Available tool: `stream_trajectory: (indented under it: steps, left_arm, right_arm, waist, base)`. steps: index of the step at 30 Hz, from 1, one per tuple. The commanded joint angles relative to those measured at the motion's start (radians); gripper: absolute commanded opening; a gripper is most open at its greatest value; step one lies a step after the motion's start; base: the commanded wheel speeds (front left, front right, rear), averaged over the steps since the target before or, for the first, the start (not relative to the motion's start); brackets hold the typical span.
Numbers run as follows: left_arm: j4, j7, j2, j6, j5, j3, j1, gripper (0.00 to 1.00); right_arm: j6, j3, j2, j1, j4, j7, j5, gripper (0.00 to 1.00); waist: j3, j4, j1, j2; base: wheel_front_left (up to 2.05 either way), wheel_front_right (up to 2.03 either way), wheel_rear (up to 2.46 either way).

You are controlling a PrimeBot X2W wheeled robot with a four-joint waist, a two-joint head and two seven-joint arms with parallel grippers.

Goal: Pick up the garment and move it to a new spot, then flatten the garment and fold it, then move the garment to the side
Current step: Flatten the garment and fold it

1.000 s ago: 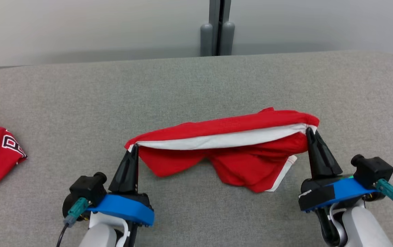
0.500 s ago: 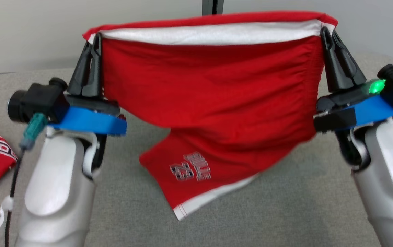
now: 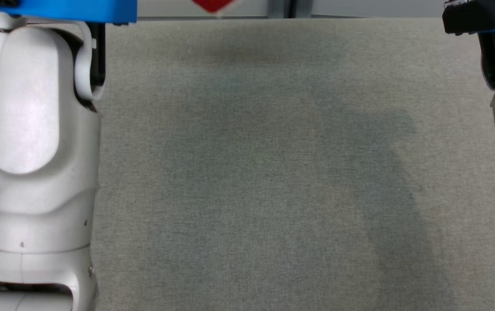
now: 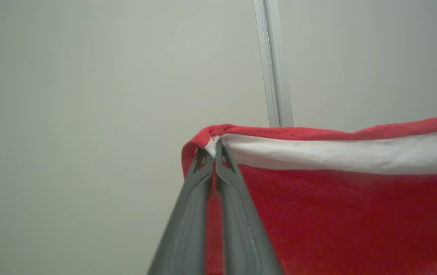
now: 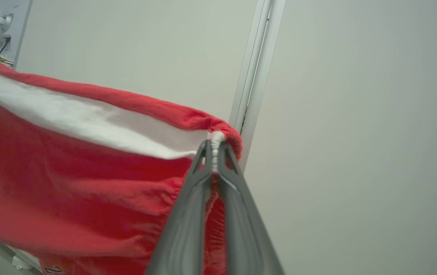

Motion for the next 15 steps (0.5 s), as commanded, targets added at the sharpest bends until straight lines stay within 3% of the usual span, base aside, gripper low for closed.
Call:
stream_trajectory:
  steps: [1,6,15]
  left_arm:
    - [0.012,-0.002,-0.005,-0.004,-0.008,0.003,0.027,0.00]
    - [0.052,-0.002,-0.026,-0.017,-0.021,-0.017,0.222,0.00]
    - [0.067,-0.003,-0.040,-0.037,-0.123,-0.099,0.664,0.00]
  right_arm:
    - [0.000,-0.010,0.006,0.018,0.007,-0.003,0.001,0.00]
    - [0.000,0.005,0.014,0.176,0.021,-0.003,0.013,0.00]
    - [0.000,0.056,0.024,0.633,0.025,-0.003,0.066,0.00]
  waist:
    - [0.005,0.007,-0.0002,-0.0003]
    - [-0.011,0.010,-0.0002,-0.0003]
    - [-0.082,0.007,-0.0002,-0.0003]
  base:
    - [0.00,0.00,0.00]
    - [0.00,0.00,0.00]
    - [0.00,0.00,0.00]
